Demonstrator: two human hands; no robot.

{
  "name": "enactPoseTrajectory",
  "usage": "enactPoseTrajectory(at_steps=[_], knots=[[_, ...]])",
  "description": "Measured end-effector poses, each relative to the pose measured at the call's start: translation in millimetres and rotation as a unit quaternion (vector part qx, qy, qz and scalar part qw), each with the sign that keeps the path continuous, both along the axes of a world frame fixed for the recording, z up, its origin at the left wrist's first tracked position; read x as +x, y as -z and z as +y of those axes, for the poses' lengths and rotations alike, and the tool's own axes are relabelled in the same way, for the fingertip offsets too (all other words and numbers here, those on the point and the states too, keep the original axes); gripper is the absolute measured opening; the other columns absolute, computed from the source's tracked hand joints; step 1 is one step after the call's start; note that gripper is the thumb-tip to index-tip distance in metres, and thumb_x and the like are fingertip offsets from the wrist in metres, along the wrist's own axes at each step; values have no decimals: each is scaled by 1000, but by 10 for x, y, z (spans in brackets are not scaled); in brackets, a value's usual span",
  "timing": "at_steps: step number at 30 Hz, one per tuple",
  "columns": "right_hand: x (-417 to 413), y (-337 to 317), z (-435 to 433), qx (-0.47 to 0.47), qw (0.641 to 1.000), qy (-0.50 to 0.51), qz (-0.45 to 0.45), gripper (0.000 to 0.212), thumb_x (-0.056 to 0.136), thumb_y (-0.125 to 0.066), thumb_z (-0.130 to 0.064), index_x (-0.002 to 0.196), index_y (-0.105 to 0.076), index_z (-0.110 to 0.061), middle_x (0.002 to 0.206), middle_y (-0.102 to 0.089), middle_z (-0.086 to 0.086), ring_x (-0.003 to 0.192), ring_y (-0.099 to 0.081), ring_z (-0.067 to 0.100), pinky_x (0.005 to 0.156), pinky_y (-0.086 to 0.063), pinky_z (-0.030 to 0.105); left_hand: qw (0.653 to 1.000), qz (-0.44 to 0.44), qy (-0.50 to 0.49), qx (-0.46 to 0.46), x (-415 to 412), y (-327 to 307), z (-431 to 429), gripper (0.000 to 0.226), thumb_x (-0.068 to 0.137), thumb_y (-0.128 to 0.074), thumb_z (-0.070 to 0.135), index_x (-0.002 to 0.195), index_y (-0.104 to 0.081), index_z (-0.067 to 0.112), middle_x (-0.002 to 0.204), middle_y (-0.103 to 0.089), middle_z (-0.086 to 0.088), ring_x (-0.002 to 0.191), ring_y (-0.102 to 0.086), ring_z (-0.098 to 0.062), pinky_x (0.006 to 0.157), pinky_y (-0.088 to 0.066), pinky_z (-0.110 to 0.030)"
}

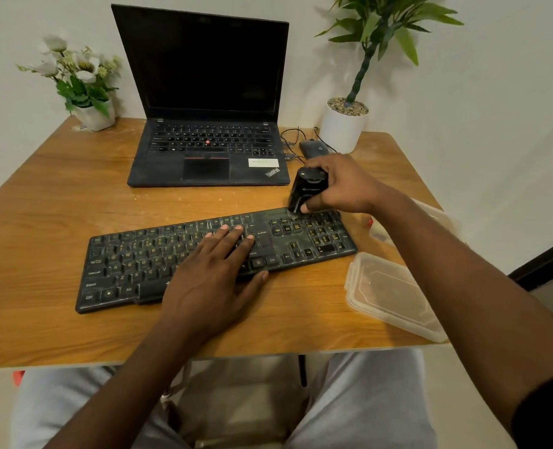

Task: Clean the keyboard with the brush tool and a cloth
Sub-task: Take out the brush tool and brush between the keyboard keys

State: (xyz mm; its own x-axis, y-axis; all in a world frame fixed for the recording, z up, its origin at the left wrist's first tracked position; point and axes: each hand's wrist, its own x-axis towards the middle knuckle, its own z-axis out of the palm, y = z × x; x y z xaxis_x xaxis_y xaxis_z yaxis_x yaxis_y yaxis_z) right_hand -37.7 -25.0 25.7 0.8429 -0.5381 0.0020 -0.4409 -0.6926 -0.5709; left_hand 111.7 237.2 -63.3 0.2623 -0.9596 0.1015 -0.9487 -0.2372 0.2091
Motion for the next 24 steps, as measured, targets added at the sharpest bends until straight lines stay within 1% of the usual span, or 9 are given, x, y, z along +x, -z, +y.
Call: enactPoseTrajectory(at_steps=[2,4,8,11,15,19,21,23,24], knots=[[-119,-25,-75,-12,1000,14,24,41,70,-96,-10,94,-68,-27,91,-73,-10,84,-69,5,66,-46,20,1000,2,2,0,10,11,-3,82,99,-20,80,167,-17,34,176,-15,4,163,-9,-16,127,-6,-35],[-249,-44,-155,-25,998,38,38,43,69,-97,-11,92,-67,-30,90,-71,-11,82,-67,6,64,-42,21,1000,1,4,0,16,16,-3,82,100,-21,80,167,-17,34,177,-15,4,163,-9,-16,128,-6,-35],[-370,-74,-246,-62,995,55,51,46,66,-98,-14,87,-62,-34,89,-71,-5,82,-67,15,65,-47,30,1000,2,3,-1,7,5,1,81,100,-22,79,167,-15,34,177,-13,5,163,-7,-16,126,-3,-34],[-336,-54,-230,-73,995,63,36,44,66,-98,-16,92,-64,-28,88,-69,-6,81,-66,15,63,-45,30,1000,7,-1,1,-4,-9,5,80,100,-23,78,167,-12,35,177,-8,6,163,-3,-14,126,-1,-33],[-313,25,-198,-42,997,69,11,42,66,-99,-17,96,-70,-22,90,-73,-5,82,-69,12,64,-45,28,1000,12,1,-3,-8,-15,3,81,100,-26,77,167,-16,34,177,-13,4,163,-8,-16,126,-4,-34],[-433,15,-178,-17,997,64,31,44,66,-99,-16,102,-74,-18,96,-76,0,89,-72,18,73,-55,34,1000,0,1,-1,10,11,6,82,99,-21,80,167,-20,33,176,-18,3,162,-13,-18,126,-7,-36],[-530,-14,-164,7,998,51,41,42,66,-99,-14,101,-75,-16,95,-77,1,88,-73,20,75,-57,37,1000,-1,0,0,8,15,7,83,98,-19,80,166,-21,33,176,-18,3,162,-13,-17,126,-7,-35],[-626,-42,-142,24,998,34,52,40,67,-99,-12,100,-76,-16,93,-78,1,87,-74,18,74,-56,34,1000,3,0,-1,6,20,7,84,97,-18,80,167,-20,34,176,-17,4,163,-12,-17,127,-8,-36],[-668,-58,-129,30,998,26,56,38,68,-99,-12,99,-76,-17,93,-78,0,86,-73,16,71,-56,30,1000,5,0,-1,6,27,6,84,97,-18,80,167,-19,34,176,-16,4,163,-11,-16,127,-8,-36]])
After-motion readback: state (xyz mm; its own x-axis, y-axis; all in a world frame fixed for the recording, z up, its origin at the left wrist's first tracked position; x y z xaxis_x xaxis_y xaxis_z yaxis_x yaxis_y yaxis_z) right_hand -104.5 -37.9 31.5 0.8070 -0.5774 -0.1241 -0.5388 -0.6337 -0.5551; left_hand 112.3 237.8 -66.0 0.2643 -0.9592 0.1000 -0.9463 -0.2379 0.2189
